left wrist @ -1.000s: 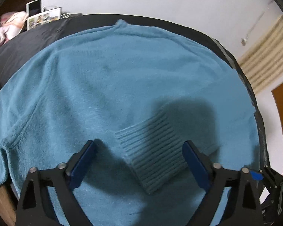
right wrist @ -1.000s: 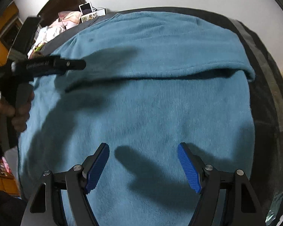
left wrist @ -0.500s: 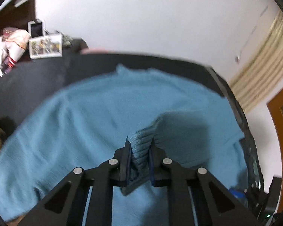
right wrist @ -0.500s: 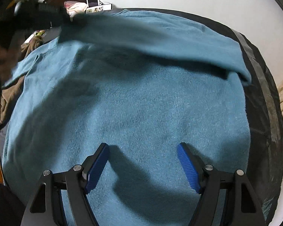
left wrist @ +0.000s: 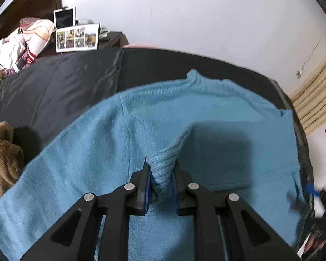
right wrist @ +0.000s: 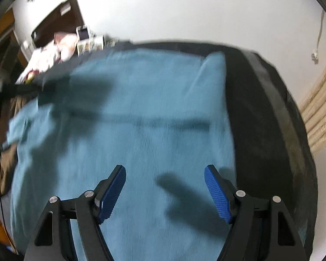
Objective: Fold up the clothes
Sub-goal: 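Fold that sleeve across the sweater body and open the left gripper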
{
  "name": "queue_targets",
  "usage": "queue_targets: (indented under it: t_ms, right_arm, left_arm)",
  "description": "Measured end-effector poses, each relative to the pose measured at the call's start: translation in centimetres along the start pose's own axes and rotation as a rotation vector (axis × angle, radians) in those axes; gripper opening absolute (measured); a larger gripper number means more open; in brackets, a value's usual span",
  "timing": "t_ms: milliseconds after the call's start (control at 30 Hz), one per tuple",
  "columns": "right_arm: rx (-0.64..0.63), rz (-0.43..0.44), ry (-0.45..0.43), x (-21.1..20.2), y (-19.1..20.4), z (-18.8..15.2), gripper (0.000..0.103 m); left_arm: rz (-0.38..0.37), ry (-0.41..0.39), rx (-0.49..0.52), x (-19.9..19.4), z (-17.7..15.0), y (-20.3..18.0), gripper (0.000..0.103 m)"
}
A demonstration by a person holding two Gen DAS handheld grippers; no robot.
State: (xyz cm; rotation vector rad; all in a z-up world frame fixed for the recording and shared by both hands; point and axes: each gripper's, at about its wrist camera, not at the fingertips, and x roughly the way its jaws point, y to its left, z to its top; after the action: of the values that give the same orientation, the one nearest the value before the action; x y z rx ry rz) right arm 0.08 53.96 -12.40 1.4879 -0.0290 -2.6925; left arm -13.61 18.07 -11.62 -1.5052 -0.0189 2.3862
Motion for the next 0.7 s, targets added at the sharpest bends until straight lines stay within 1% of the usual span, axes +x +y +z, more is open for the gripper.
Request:
queue_targets:
  t_ms: [100,267,333,400,433,467,500,567,600,633,700]
  right_arm:
    - [-0.018,0.0,-0.055,1.5,0.1,4.1,0.076]
    - [-0.005,-0.04,-0.015,6.7,-1.2,8.4,0.076]
    - [0.027,-0.087,0.034,8.5,-2.8,8.5,0.076]
    - [0.077,-0.109,0.081,9.8,-5.0,8.3,0.077]
    - [0.106,-0.102,0.094,10.2,-6.1,8.2,0.078]
    - [0.128,-0.087,0.089,10.2,-6.9,8.0,0.078]
    - [0.118,-0.111,0.082,10.0,-7.2,7.9,0.081]
    - [0.08,-0.14,0.077,10.0,-7.0,8.0,0.082]
    - [0.062,-0.156,0.075,9.9,-6.7,8.1,0.083]
    - [0.046,-0.18,0.071,9.9,-6.4,8.3,0.083]
    - [-0.004,-0.249,0.057,9.6,-5.5,8.7,0.083]
  left_arm:
    - [0.01,0.026,-0.004,0.9,-0.2,0.2,0.018]
    - [0.03,0.06,-0.009,1.9,-0.3,0.8,0.019]
    - [0.035,0.079,-0.007,2.4,-0.4,1.0,0.02]
    - [0.032,0.082,0.002,2.6,-0.4,1.0,0.02]
    - [0.031,0.083,0.006,2.7,-0.4,1.0,0.021]
    - [0.029,0.086,0.008,2.7,-0.4,1.0,0.022]
    - [0.028,0.09,0.009,2.8,-0.3,1.1,0.024]
    - [0.029,0.097,0.004,2.7,-0.2,1.2,0.026]
    - [0.036,0.097,0.003,2.6,-0.2,1.2,0.029]
    - [0.053,0.094,0.003,2.3,-0.2,1.2,0.034]
    - [0.108,0.08,0.004,1.7,-0.2,1.4,0.04]
